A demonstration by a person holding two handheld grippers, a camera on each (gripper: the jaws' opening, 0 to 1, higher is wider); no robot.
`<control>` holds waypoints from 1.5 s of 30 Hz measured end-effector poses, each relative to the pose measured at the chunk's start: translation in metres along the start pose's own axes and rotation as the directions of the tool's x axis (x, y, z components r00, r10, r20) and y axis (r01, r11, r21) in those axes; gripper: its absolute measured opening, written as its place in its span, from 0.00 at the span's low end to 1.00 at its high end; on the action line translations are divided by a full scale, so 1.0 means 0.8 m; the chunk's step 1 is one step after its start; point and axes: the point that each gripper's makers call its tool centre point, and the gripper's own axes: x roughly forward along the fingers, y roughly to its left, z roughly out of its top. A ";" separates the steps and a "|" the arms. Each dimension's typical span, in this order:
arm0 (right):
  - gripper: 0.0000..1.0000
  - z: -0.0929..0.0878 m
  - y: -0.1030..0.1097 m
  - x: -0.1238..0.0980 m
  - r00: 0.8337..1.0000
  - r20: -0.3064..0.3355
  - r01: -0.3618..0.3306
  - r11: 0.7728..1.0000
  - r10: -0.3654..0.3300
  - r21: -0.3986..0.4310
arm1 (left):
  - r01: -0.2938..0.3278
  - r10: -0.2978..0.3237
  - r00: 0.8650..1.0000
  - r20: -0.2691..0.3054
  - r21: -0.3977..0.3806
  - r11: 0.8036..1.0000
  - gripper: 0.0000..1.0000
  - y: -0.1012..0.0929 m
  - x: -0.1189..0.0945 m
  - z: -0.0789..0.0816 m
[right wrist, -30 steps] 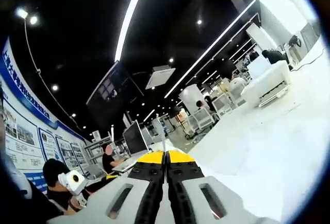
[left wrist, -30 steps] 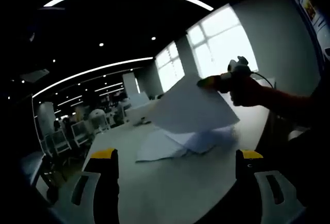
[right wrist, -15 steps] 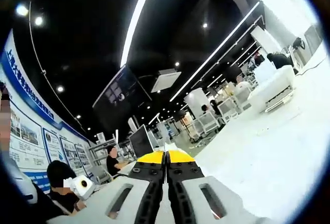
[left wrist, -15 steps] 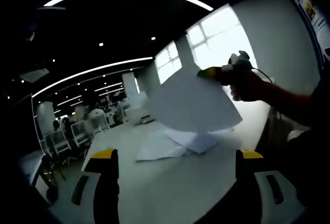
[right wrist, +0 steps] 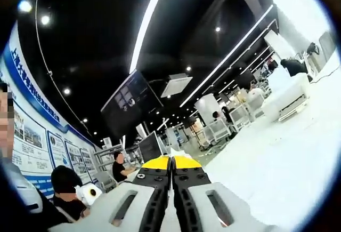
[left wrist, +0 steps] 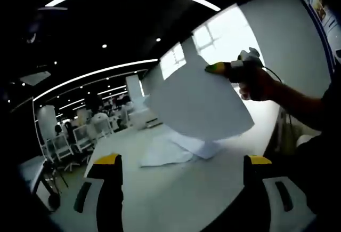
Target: Organize the stack of printing papers by aligning and flattening the scattered papers on the table
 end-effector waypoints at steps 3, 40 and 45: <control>0.00 0.001 0.007 -0.001 1.000 0.006 -0.017 1.000 0.017 -0.002 | 0.001 -0.001 1.000 0.001 -0.001 1.000 0.96 0.000 0.000 0.000; 0.00 0.011 0.042 0.003 0.989 0.013 -0.149 0.987 0.150 -0.067 | 0.007 -0.006 1.000 0.019 -0.029 1.000 0.96 0.003 0.000 0.001; 0.00 0.011 0.044 0.003 0.987 0.015 -0.160 0.985 0.161 -0.070 | 0.015 -0.013 0.999 0.036 -0.038 0.999 0.96 0.003 0.000 0.006</control>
